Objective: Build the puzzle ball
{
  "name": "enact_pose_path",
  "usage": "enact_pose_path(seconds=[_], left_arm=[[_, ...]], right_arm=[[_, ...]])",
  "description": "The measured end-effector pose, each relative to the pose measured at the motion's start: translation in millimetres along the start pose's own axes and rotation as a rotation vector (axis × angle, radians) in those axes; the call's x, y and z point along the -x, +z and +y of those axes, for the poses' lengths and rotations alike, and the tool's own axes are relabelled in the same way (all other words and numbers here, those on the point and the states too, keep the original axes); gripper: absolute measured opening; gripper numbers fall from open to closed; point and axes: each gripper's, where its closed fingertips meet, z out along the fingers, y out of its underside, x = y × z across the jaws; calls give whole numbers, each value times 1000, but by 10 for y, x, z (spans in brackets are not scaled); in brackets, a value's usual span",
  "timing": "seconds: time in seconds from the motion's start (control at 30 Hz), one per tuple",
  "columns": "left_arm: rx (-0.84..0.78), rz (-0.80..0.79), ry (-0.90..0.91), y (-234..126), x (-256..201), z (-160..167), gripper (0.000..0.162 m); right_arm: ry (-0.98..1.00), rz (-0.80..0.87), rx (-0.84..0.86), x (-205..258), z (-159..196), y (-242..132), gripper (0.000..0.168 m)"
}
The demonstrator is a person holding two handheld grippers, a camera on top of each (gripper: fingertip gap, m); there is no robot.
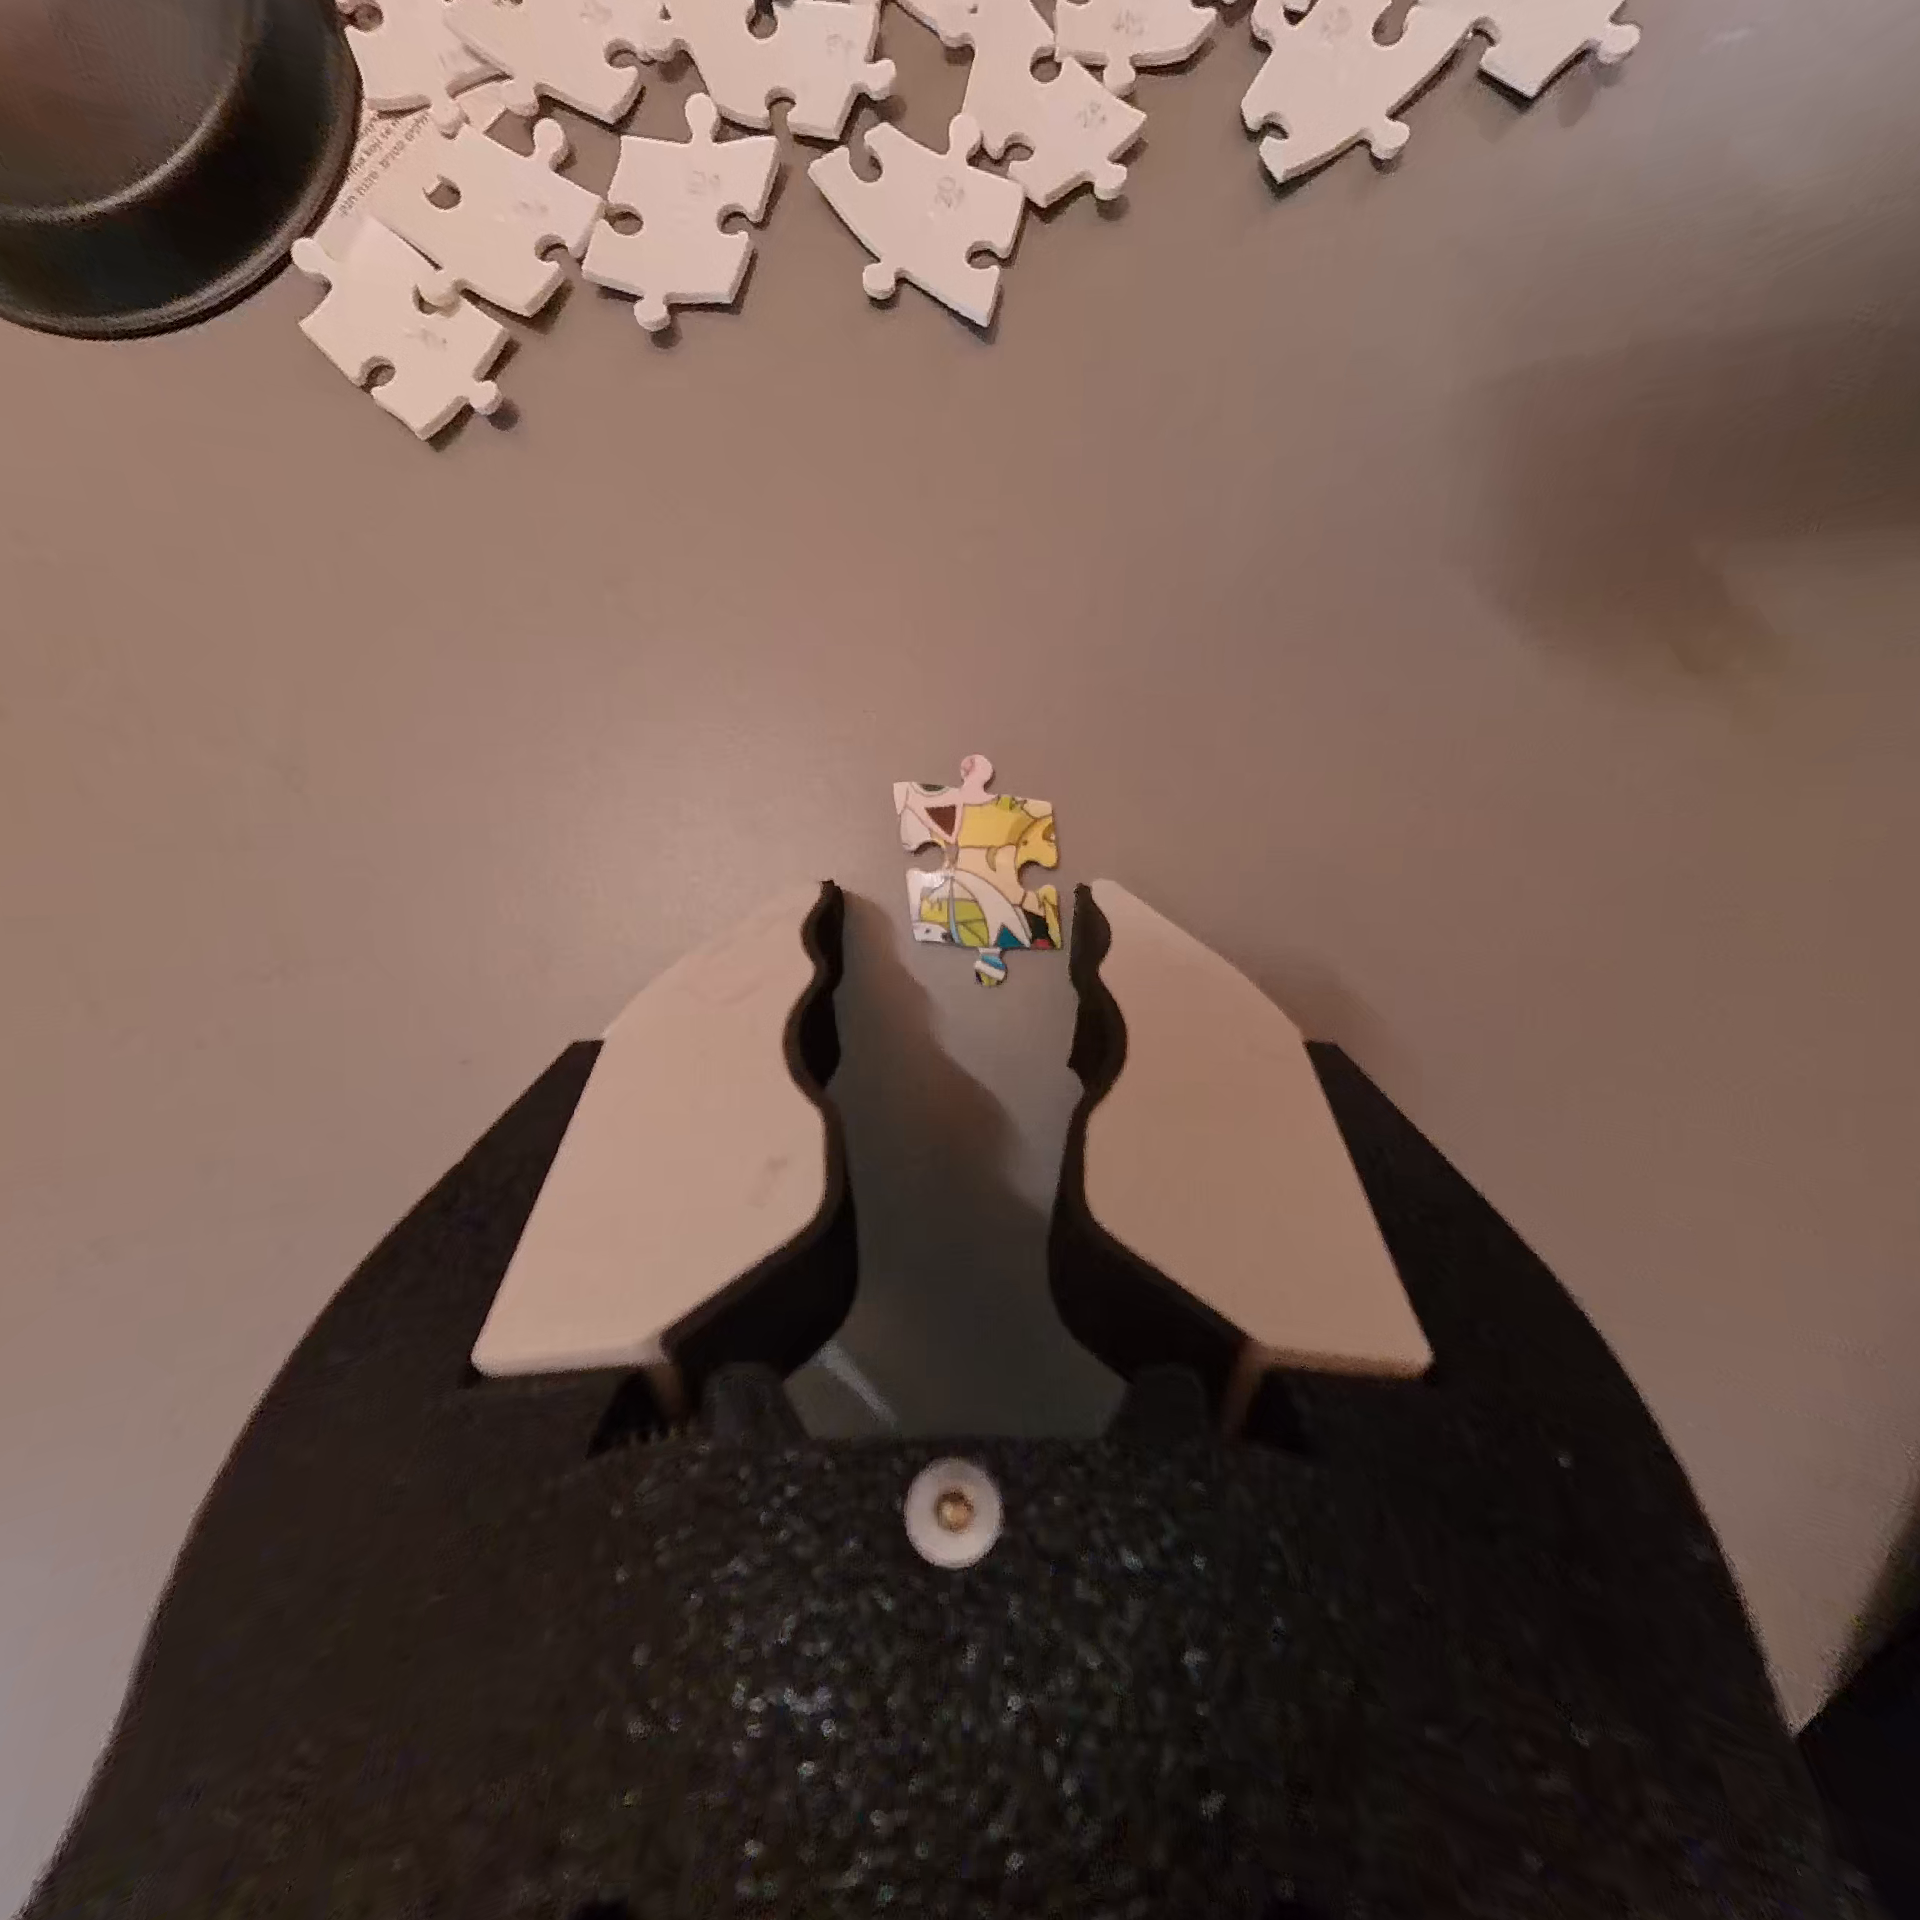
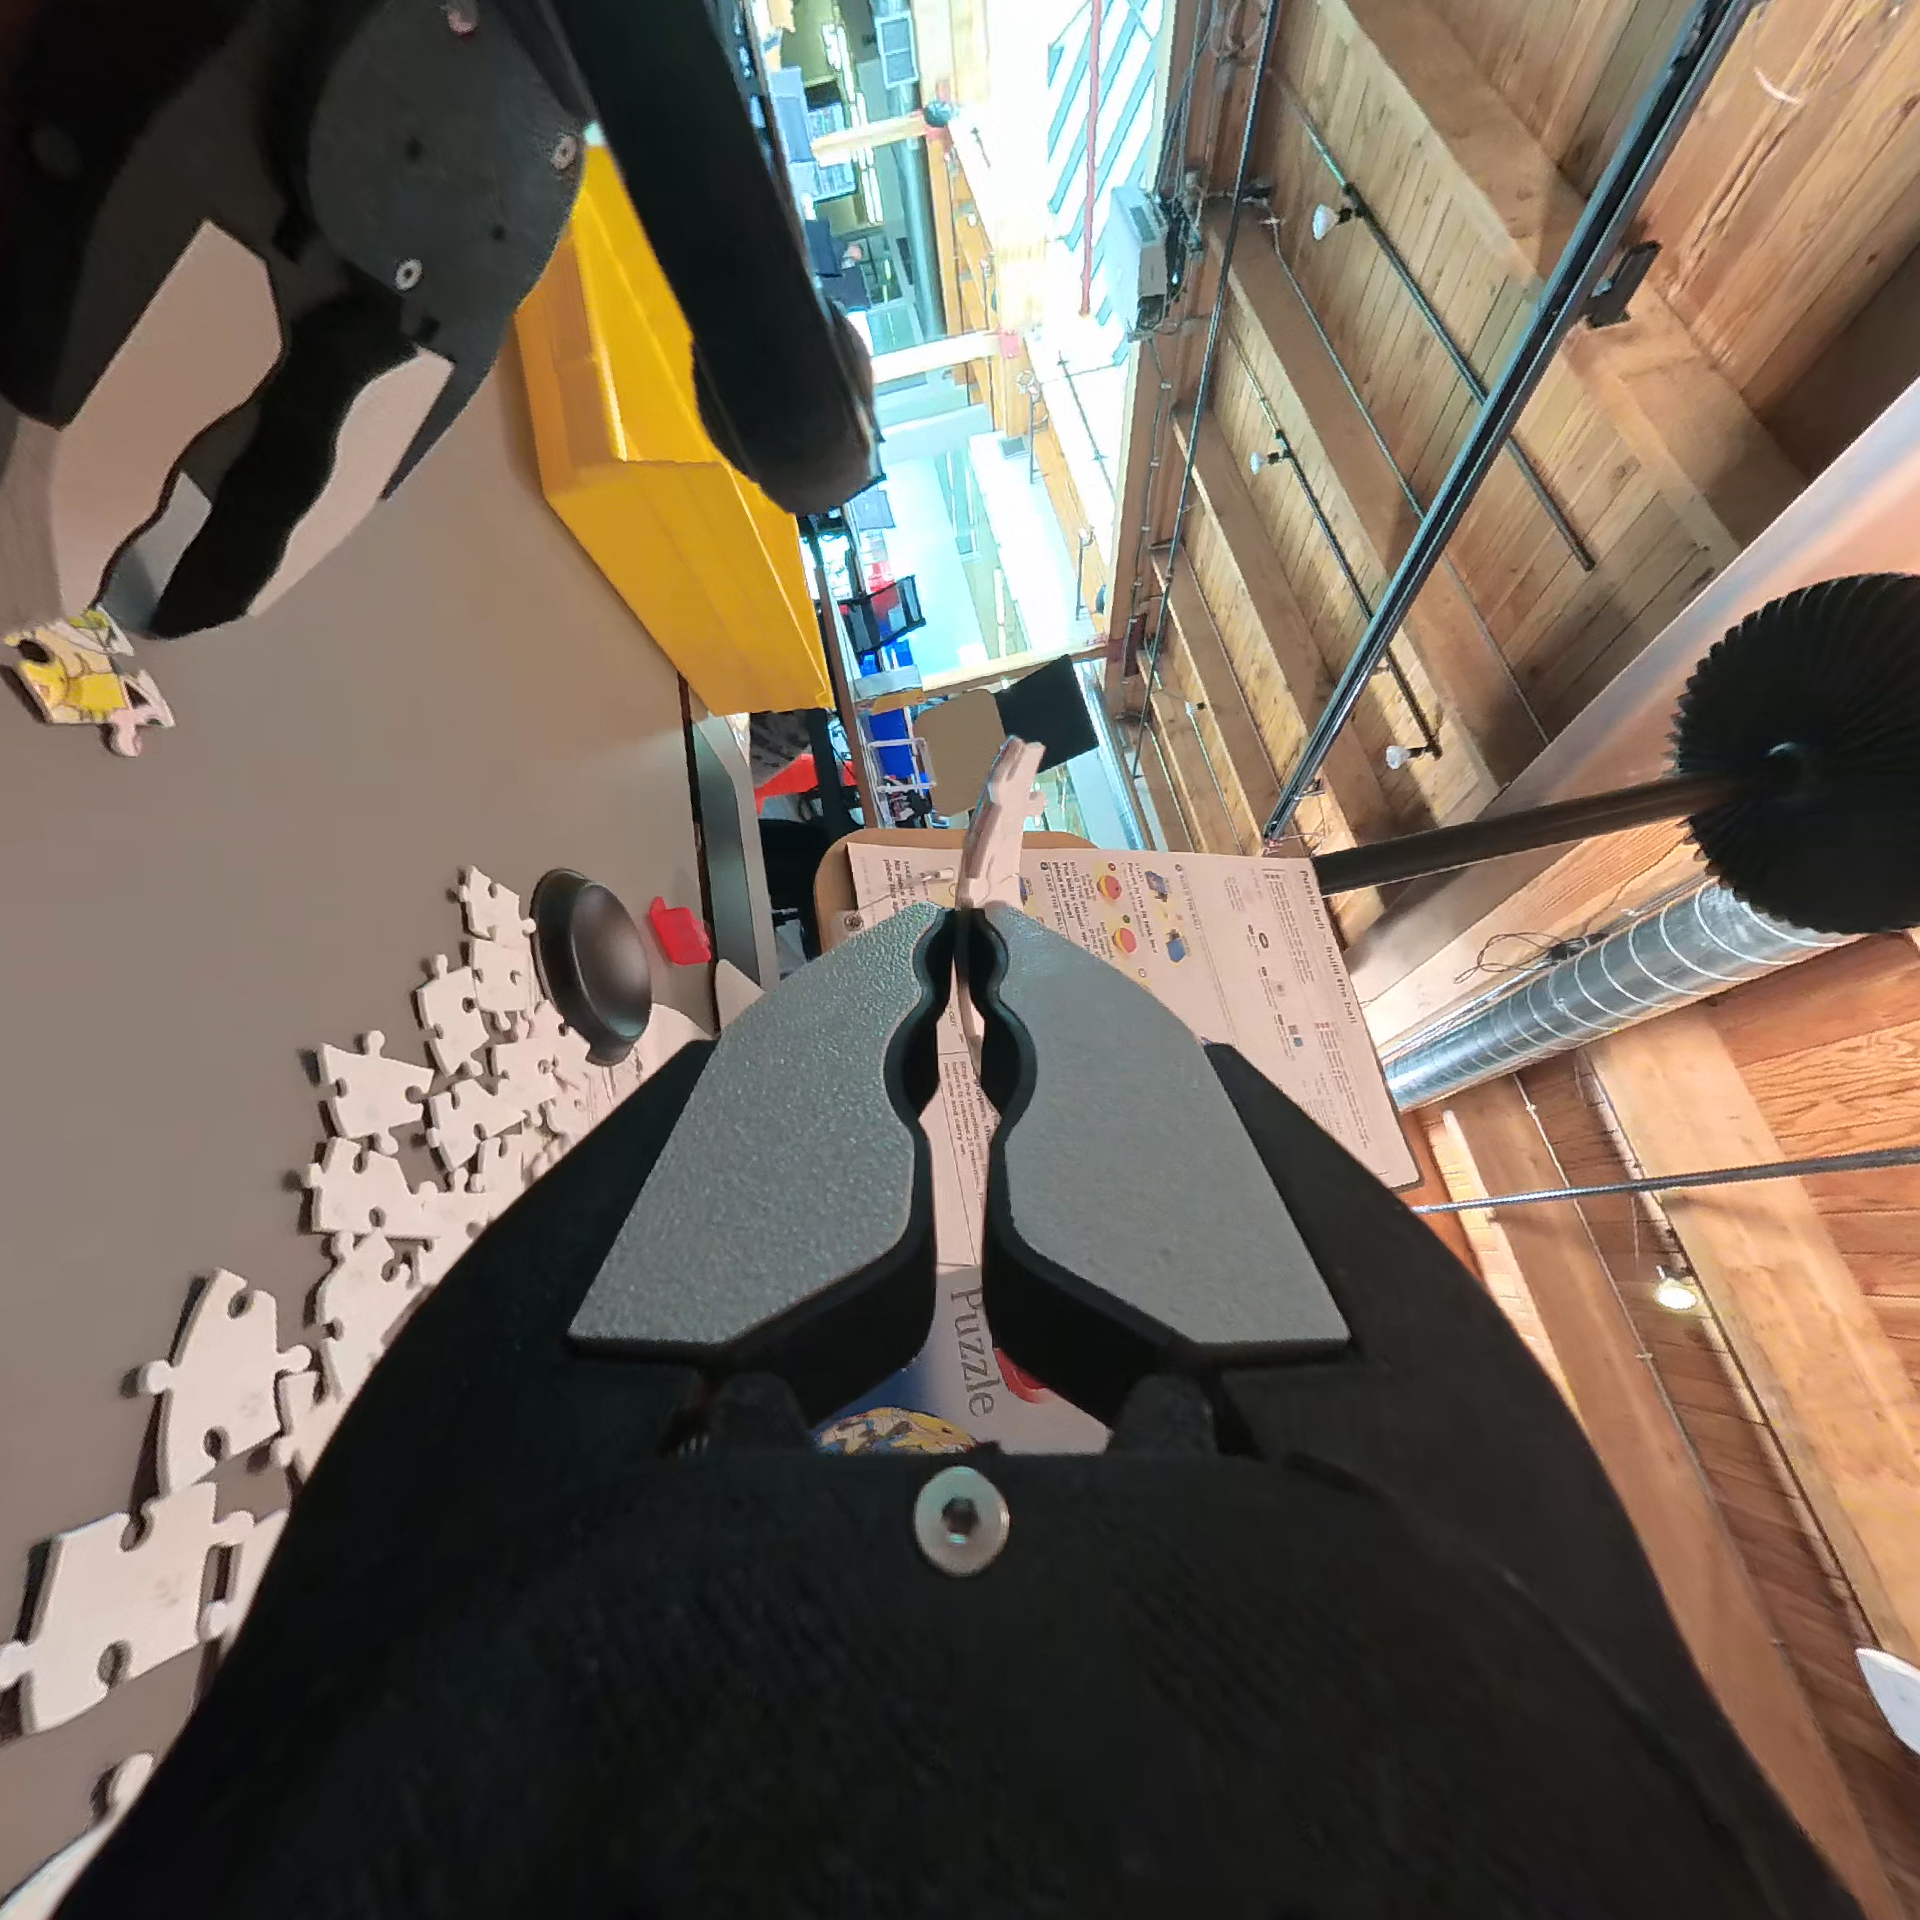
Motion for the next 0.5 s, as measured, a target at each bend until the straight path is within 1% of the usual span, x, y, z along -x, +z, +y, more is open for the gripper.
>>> enact_pose_path(seconds=[0.17, 0.37, 0.5], left_arm=[[22, 10, 14, -1, -2, 3, 41], [32, 23, 32, -3, 0, 7, 41], [30, 33, 48, -4, 12, 9, 38]], right_arm=[[-23, -7, 28, 15, 53, 17, 2], [-119, -10, 94, 59, 162, 38, 2], [-106, -13, 94, 62, 172, 30, 2]])
